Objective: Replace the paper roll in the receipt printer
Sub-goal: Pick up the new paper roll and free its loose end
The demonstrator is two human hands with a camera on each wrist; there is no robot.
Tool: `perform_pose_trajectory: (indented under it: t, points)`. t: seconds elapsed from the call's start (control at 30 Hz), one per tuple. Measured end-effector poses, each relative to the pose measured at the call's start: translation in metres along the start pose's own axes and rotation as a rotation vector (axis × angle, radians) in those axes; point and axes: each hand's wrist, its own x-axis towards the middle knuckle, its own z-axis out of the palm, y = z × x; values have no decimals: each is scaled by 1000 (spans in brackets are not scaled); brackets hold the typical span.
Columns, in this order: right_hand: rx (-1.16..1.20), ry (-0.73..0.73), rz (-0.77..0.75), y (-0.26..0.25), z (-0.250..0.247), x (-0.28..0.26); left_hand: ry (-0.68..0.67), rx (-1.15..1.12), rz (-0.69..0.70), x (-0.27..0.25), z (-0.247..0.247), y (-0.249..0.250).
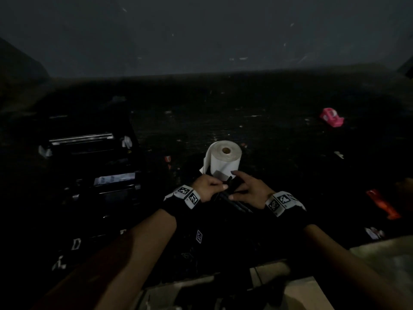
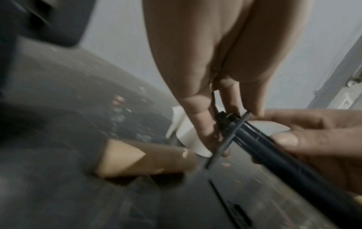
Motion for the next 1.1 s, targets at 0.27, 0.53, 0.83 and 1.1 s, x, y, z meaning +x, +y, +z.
perform_pose_trajectory:
  t: [0.27,0.53,0.83,1.1]
  points:
    - [210,-2,75,38,-16,-1,-42,-22,-70,23,29,13]
    - [278,344,358,84,-59,7,357,127,41,34,22,14]
    - [-18,380,666,90,-58,18,761,304,55,34,3,1]
    - [-157,415,269,28,-87,29,558,276,-37,50,-9,3]
